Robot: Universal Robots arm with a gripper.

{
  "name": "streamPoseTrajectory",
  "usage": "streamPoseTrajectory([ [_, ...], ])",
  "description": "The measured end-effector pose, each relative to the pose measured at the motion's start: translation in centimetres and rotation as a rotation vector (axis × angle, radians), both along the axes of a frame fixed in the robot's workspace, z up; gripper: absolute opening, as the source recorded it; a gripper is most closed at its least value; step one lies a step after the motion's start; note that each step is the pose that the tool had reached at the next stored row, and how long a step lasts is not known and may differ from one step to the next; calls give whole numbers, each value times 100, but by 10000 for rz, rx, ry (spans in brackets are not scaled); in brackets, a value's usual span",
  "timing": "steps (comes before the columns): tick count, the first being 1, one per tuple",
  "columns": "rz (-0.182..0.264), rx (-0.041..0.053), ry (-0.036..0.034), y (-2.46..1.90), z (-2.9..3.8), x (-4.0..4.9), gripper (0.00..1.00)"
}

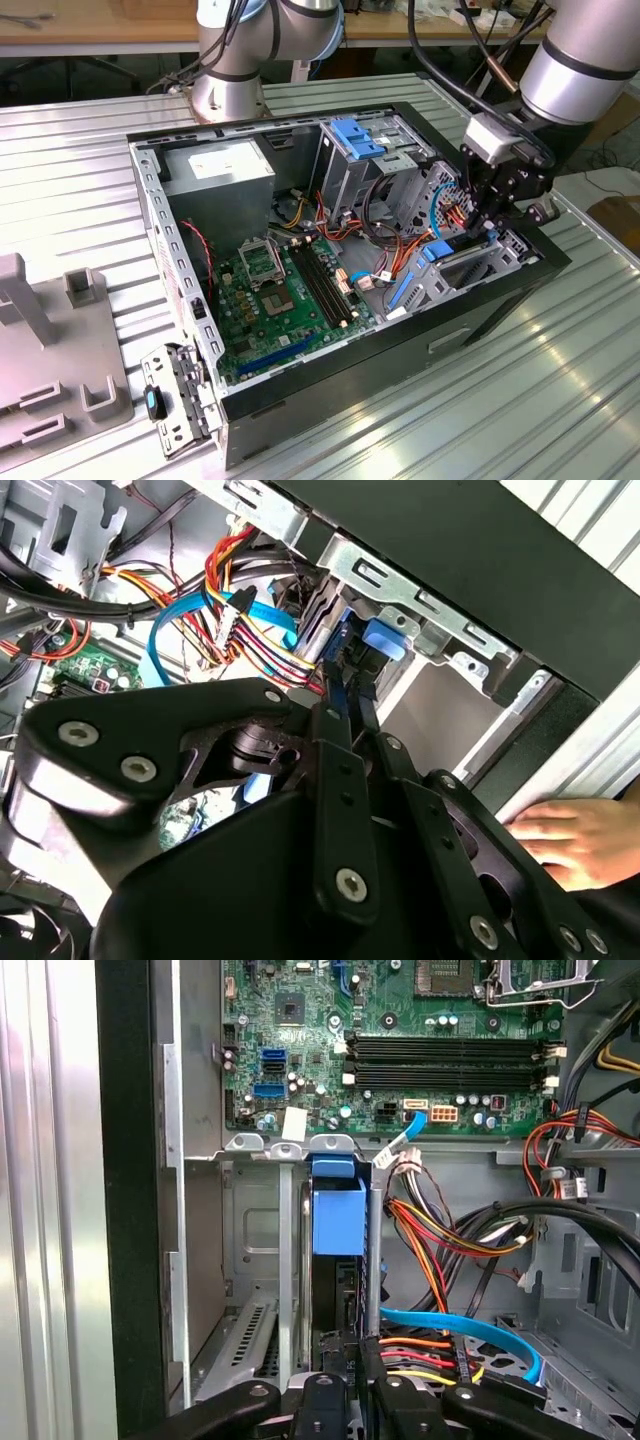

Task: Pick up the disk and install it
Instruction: 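Insert the first disk wire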

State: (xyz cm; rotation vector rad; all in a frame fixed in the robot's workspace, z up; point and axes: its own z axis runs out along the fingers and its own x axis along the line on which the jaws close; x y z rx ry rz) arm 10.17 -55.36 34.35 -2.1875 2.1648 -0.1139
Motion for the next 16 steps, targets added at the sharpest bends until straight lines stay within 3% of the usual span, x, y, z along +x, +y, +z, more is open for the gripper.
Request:
streamPoseTrajectory([
  [16,-30,4,1,25,15,7,17],
])
